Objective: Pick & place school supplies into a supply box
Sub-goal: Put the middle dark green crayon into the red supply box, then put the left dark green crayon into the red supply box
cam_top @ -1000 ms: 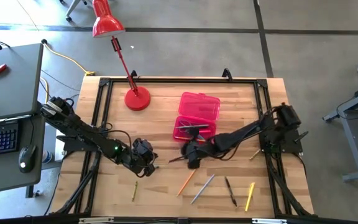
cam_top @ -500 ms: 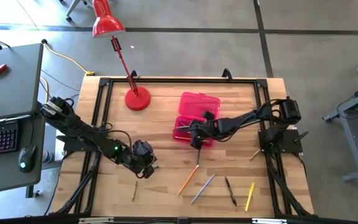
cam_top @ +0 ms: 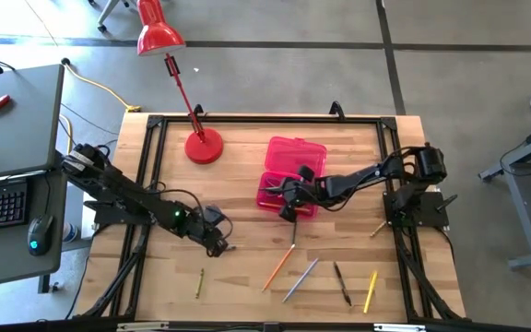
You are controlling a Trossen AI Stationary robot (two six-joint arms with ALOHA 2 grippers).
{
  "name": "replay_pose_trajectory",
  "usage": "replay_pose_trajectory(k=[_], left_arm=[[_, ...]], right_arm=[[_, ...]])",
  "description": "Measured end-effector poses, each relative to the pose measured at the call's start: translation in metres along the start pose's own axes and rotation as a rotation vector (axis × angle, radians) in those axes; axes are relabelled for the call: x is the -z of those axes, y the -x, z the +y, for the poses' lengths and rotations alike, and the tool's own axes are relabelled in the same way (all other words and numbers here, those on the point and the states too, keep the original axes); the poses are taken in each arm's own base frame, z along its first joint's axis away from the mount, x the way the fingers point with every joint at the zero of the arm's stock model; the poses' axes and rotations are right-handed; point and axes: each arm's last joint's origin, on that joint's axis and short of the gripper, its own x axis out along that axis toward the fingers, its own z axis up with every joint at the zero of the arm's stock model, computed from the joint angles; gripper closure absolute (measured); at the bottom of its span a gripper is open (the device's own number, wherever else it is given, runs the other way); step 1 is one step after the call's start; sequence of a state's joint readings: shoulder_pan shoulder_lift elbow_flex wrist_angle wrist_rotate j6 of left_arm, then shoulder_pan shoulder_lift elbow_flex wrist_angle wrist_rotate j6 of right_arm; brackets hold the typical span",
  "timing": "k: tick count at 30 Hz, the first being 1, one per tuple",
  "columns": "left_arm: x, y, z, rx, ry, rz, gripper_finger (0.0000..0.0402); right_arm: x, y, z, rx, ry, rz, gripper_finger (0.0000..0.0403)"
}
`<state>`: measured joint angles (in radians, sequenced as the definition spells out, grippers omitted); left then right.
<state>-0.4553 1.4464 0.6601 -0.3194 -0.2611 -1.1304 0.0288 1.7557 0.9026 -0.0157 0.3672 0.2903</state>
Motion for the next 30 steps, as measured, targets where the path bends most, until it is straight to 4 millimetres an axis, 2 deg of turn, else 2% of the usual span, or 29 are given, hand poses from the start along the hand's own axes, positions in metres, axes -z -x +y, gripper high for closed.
replay_pose_trajectory(k=[6, 10, 14, 23, 27, 30], left_arm=[[-0.003, 0.0, 0.004, -0.07, -0.007, -0.092, 0.0332], [0.001, 0.0, 0.012, -0.145, 0.085, -0.034, 0.0332], [0.0, -0.001, 0.021, -0.188, 0.057, 0.053, 0.0332], [-0.018, -0.006, 0.023, -0.15, -0.094, 0.025, 0.0332], [-0.024, -0.007, 0.014, -0.059, -0.168, -0.027, 0.033], [-0.029, -0.007, 0.006, 0.019, -0.222, -0.093, 0.0314]], right_arm=[[-0.004, 0.006, 0.005, -0.02, -0.011, -0.025, 0.0304], [-0.004, 0.012, 0.015, -0.054, 0.0, -0.041, 0.03], [-0.003, 0.019, 0.029, -0.099, 0.012, -0.075, 0.0301], [0.002, 0.037, 0.061, -0.199, 0.051, -0.146, 0.0301], [0.004, 0.044, 0.073, -0.243, 0.063, -0.18, 0.0301], [0.004, 0.049, 0.08, -0.254, 0.065, -0.21, 0.0301]])
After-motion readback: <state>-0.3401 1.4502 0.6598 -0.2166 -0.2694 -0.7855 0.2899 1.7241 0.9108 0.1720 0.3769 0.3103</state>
